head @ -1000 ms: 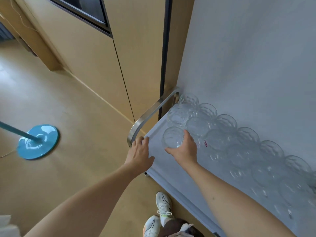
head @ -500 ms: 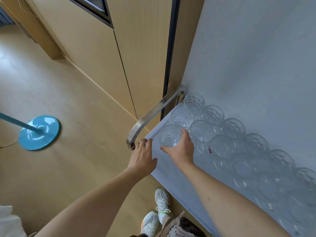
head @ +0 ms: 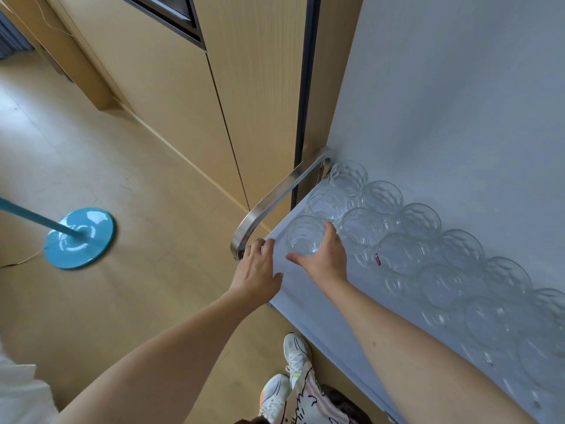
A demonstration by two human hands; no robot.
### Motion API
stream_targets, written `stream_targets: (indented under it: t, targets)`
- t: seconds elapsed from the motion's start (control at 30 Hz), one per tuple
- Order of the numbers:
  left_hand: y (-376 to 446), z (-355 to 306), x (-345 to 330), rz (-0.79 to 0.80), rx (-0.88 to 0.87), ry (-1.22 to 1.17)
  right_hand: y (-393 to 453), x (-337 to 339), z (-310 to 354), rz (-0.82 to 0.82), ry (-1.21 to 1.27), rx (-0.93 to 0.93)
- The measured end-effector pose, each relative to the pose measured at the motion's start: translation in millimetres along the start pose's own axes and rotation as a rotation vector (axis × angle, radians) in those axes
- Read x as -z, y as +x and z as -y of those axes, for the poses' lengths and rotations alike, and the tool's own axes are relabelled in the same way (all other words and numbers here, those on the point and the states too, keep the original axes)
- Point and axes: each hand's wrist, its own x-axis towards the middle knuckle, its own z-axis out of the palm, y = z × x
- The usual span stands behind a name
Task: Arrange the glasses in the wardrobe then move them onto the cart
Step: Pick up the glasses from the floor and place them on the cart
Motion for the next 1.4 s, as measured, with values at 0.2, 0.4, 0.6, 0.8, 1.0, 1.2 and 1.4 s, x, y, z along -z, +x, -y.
stream_targets:
  t: [0.2, 0.4, 0.6, 0.8, 1.0, 1.2, 1.4]
  targets:
    - [-2, -7, 18, -0.029, -0.072, 0.029, -11, 21, 6, -0.002, -0.068, 0.046]
    - [6, -39, 46, -0.112, -0.201, 0.058, -35, 62, 8, -0.087, -0.128, 0.047]
    - [-5, -96, 59, -0.164, -0.421, 0.101, -77, 119, -5, -0.250, -0.158, -0.013]
    - [-35, -182, 59, -0.155, -0.712, 0.097, -144, 187, -43, -0.429, -0.209, -0.146]
    - [-87, -273, 36, -0.123, -0.996, 0.096, -214, 246, -83, -0.585, -0.231, -0.262]
    - [-153, -362, -6, -0.051, -1.241, 0.139, -311, 294, -137, -0.739, -0.246, -0.419]
    - [-261, -442, -70, 0.053, -1.471, 0.176, -440, 330, -203, -0.877, -0.193, -0.627]
